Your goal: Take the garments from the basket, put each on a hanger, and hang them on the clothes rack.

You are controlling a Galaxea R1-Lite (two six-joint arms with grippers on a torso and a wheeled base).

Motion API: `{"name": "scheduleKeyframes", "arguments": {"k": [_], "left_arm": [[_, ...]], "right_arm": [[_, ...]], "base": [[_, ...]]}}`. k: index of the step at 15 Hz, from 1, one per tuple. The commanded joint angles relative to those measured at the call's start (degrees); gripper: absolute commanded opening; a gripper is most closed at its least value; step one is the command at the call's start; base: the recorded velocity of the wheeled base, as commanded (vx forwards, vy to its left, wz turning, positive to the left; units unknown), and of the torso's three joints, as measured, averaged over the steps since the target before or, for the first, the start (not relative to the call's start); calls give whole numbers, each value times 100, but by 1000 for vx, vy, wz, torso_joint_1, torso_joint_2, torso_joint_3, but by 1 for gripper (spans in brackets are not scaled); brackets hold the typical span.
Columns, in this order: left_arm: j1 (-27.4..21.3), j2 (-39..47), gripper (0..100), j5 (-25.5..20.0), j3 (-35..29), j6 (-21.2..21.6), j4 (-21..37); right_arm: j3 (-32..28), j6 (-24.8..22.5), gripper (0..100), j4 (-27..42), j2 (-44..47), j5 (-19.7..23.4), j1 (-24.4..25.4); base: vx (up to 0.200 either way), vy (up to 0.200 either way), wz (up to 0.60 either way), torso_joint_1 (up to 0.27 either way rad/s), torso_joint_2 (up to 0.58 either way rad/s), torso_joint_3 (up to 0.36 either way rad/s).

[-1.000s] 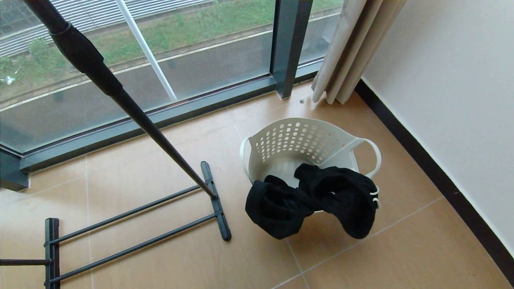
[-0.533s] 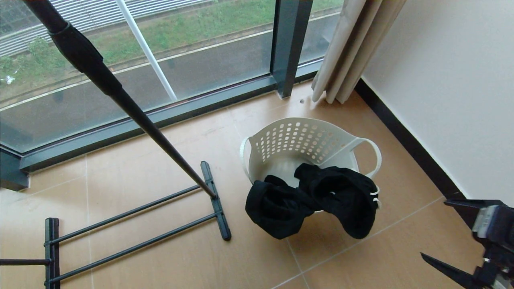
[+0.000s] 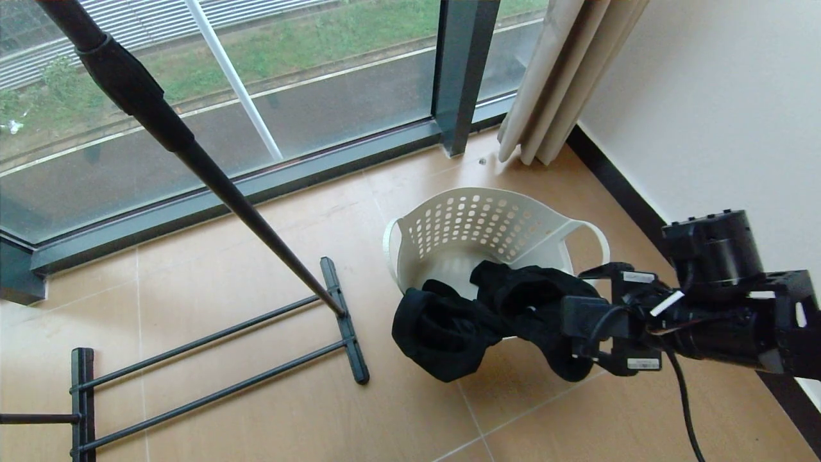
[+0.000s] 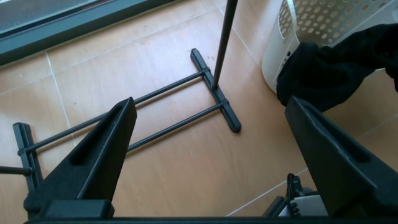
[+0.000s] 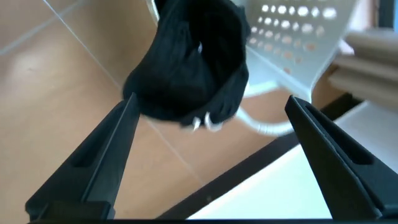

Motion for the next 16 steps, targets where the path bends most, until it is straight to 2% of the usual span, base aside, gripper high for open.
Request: {"name": "scheduleKeyframes", "arguments": {"k": [1, 5, 9, 12, 16], "left_arm": [[1, 7, 100, 5, 1, -19, 0], [1, 7, 100, 5, 1, -45, 0], [10, 7, 100, -3, 1, -54, 0], [1, 7, 100, -3, 1, -54, 0], [1, 7, 100, -3, 1, -54, 0]], "right_arm": [[-740, -204, 100, -2, 1111, -83, 130], [-1698, -450, 100, 7, 2086, -522, 165], [-1970, -626, 100, 7, 2394, -759, 165], [-2577, -643, 100, 7, 2956, -1058, 156], [-2867, -687, 100, 7, 3220, -1243, 77]], "base": [[0, 0, 0, 0, 0, 0], [0, 0, 0, 0, 0, 0], [0, 0, 0, 0, 0, 0], [0, 0, 0, 0, 0, 0], [0, 0, 0, 0, 0, 0]]}}
